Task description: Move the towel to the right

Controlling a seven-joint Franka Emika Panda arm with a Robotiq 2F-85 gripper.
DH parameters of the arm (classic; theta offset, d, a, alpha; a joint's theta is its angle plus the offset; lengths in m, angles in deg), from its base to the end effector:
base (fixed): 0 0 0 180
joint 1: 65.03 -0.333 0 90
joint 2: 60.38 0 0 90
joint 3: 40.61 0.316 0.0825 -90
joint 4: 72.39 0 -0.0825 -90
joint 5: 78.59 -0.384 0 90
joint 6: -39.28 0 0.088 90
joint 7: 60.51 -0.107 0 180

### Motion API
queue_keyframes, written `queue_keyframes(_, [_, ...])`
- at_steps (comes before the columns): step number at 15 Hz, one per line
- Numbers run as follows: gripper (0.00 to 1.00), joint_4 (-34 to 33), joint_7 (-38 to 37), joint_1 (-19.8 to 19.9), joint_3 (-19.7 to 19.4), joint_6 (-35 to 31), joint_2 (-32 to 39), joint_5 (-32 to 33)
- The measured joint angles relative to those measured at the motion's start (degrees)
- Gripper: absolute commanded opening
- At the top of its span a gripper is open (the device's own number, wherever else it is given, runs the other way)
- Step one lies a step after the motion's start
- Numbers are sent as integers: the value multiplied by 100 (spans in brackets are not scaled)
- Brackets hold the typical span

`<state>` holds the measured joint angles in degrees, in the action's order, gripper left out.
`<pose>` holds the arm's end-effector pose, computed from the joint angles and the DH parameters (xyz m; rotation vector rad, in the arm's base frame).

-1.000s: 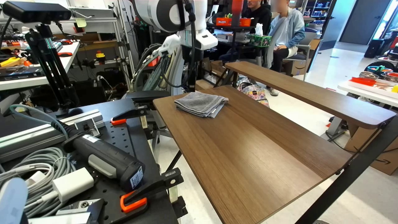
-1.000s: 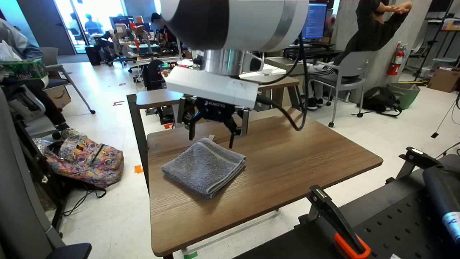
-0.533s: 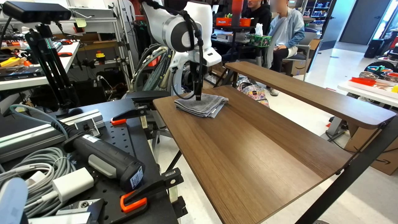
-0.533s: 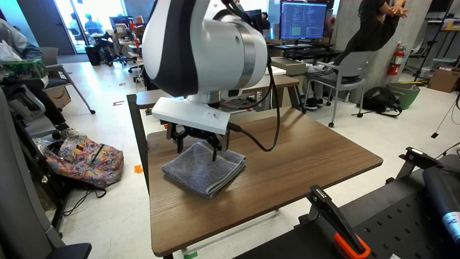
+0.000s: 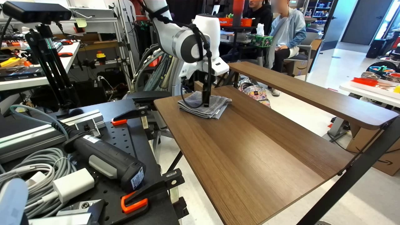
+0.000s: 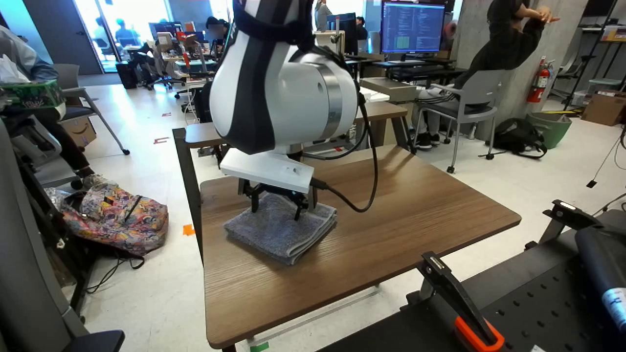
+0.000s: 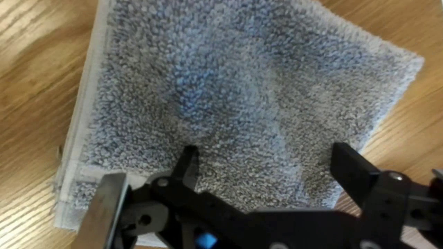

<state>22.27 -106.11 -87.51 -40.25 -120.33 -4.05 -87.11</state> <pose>0.6199 0.2534 0.0509 -2.8920 0.7941 -0.1294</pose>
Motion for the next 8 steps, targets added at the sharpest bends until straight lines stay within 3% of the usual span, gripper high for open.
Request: queue_keyframes(8, [100,-164,0,250,-287,609,10,0])
